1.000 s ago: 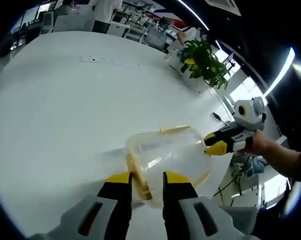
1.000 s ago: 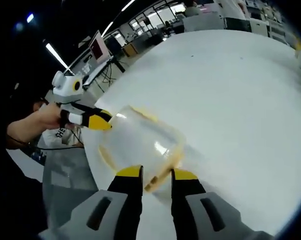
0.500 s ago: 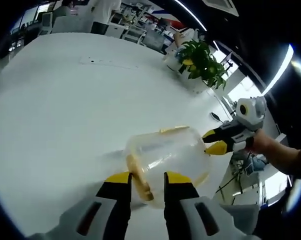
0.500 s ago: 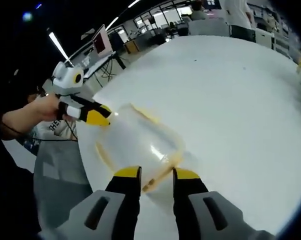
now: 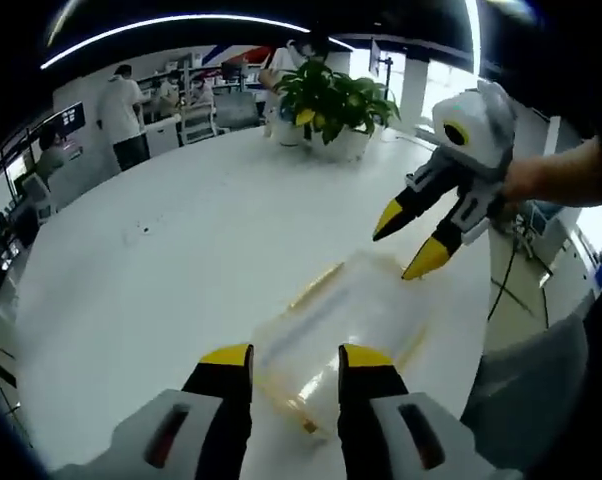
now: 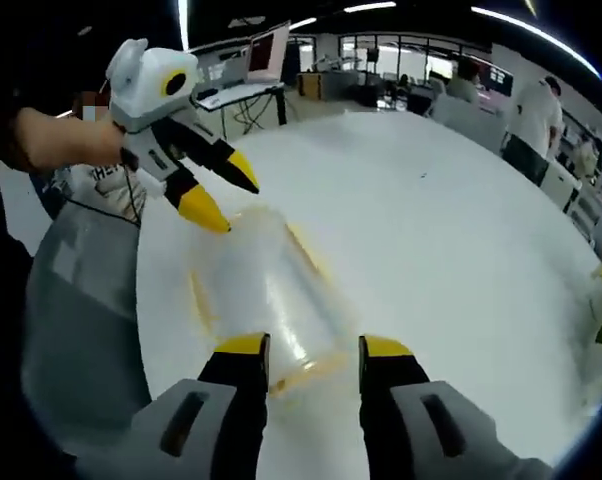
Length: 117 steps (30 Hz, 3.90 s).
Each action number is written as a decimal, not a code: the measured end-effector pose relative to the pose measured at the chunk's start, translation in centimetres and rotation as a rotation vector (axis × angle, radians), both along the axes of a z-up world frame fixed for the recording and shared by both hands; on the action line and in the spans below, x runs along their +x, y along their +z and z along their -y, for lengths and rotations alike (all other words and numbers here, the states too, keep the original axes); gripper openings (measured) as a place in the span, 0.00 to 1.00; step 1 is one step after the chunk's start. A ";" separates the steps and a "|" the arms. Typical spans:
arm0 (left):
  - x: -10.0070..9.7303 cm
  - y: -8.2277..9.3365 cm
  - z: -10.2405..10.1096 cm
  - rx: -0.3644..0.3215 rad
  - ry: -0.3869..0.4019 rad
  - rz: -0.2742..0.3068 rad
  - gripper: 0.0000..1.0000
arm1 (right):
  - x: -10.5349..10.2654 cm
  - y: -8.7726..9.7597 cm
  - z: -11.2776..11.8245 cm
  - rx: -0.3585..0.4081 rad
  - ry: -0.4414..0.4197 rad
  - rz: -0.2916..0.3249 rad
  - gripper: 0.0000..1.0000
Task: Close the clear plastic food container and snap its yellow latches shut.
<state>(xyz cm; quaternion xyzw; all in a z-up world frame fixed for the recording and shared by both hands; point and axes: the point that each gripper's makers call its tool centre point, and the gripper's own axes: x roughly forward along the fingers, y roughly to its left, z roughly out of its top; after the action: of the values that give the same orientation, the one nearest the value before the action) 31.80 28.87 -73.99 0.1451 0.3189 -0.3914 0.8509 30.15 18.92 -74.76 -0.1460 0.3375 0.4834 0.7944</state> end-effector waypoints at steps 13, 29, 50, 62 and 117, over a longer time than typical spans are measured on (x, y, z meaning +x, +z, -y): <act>-2.2 -0.8 3.2 0.143 -0.266 0.107 0.26 | -1.8 -0.5 -4.7 0.003 0.173 0.004 0.33; -4.3 -0.9 3.9 0.166 -0.342 0.123 0.29 | 0.3 -0.7 -5.5 -0.069 0.239 0.020 0.36; -5.8 -3.7 5.3 0.429 -0.563 0.279 0.41 | 1.3 -2.9 -5.5 -0.325 0.508 -0.143 0.39; -5.4 -4.5 5.0 0.491 -0.552 0.295 0.41 | 1.2 -3.5 -5.7 -0.430 0.562 -0.247 0.38; -6.4 -3.3 4.9 0.396 -0.493 0.073 0.81 | 1.4 -0.9 -4.2 -0.205 0.384 -0.076 0.57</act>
<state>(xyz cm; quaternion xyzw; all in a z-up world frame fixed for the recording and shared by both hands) 25.37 23.98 -77.31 0.3945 0.3134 -0.5106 0.6967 31.55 23.07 -75.65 -0.2693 0.3805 0.5940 0.6557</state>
